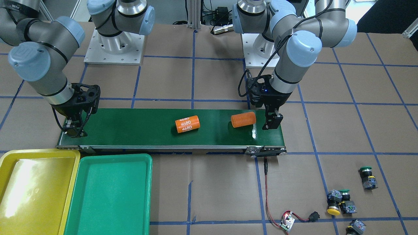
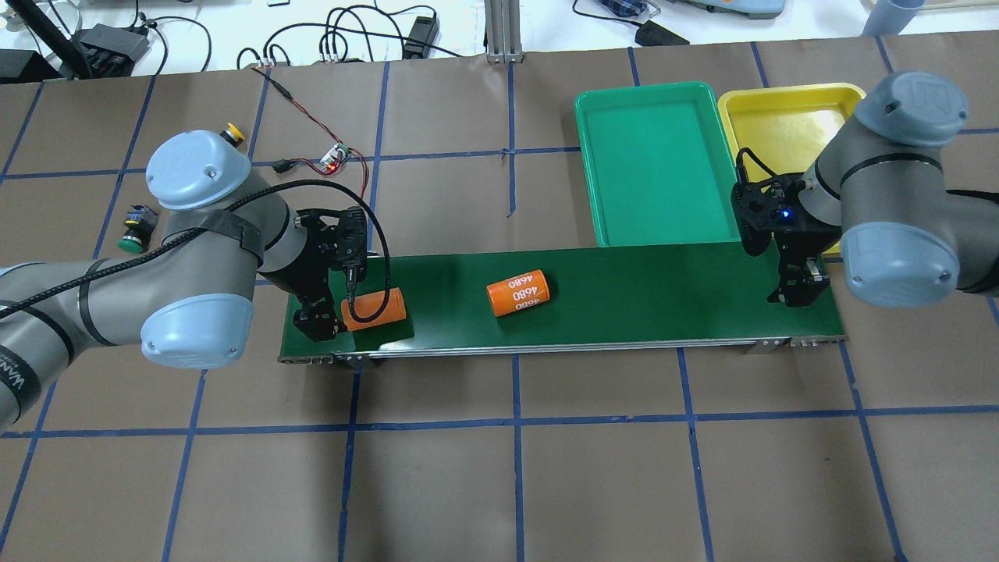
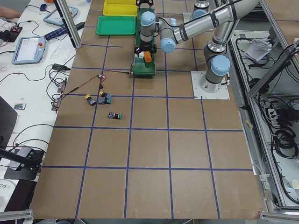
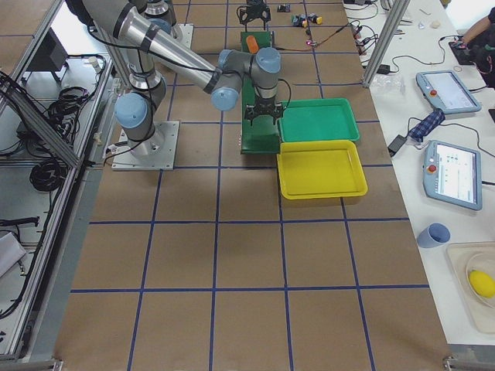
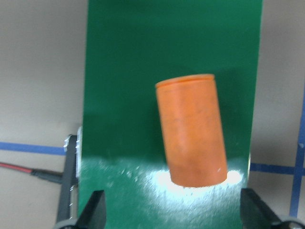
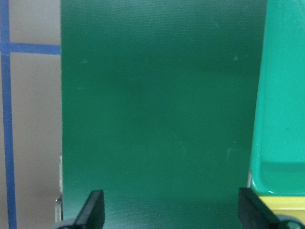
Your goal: Sort buttons by color to trays
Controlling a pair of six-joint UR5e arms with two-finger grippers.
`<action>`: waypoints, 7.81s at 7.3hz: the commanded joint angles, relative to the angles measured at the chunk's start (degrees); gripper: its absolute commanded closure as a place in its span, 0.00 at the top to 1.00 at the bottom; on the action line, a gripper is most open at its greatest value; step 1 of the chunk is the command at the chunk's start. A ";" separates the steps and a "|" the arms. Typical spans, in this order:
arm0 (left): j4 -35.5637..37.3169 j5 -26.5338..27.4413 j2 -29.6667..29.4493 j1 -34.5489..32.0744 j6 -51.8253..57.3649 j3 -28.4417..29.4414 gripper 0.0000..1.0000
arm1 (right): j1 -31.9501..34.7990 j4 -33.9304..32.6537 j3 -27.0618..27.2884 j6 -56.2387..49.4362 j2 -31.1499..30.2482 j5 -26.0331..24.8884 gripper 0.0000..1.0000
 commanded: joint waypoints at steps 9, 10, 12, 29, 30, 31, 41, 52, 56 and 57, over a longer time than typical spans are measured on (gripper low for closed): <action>3.14 0.25 -27.68 28.05 -50.86 27.69 1.00 | 0.02 -0.04 -0.17 1.26 0.51 0.38 1.00; 3.43 0.34 -30.68 28.13 -49.55 31.82 1.00 | 0.02 -0.04 -0.17 1.18 0.60 0.47 1.00; 2.82 4.03 -34.82 28.31 -49.45 35.46 1.00 | 0.02 0.22 -0.08 1.17 0.60 0.47 1.00; -30.38 2.98 -16.85 11.20 -33.68 32.24 0.00 | 0.11 0.22 -0.08 1.26 0.51 0.29 1.00; -30.32 2.80 -13.95 9.43 -30.76 28.65 0.00 | 0.11 0.22 -0.08 1.26 0.51 0.29 1.00; -30.06 2.71 -10.88 7.94 -31.16 24.35 0.00 | 0.11 0.22 -0.08 1.26 0.51 0.20 1.00; -3.52 2.89 -6.01 -7.20 -16.58 4.60 1.00 | 0.20 0.22 -0.17 1.26 1.04 0.29 1.00; -5.45 4.38 -34.31 9.36 -40.36 37.39 1.00 | 0.11 0.13 0.27 1.00 1.65 -0.06 1.00; -6.14 4.04 -40.01 13.35 -28.62 44.76 1.00 | 0.11 0.13 0.27 1.09 1.65 -0.06 1.00; -6.41 4.20 -41.33 13.80 -31.23 44.96 1.00 | 0.11 0.13 0.27 1.09 1.65 -0.06 1.00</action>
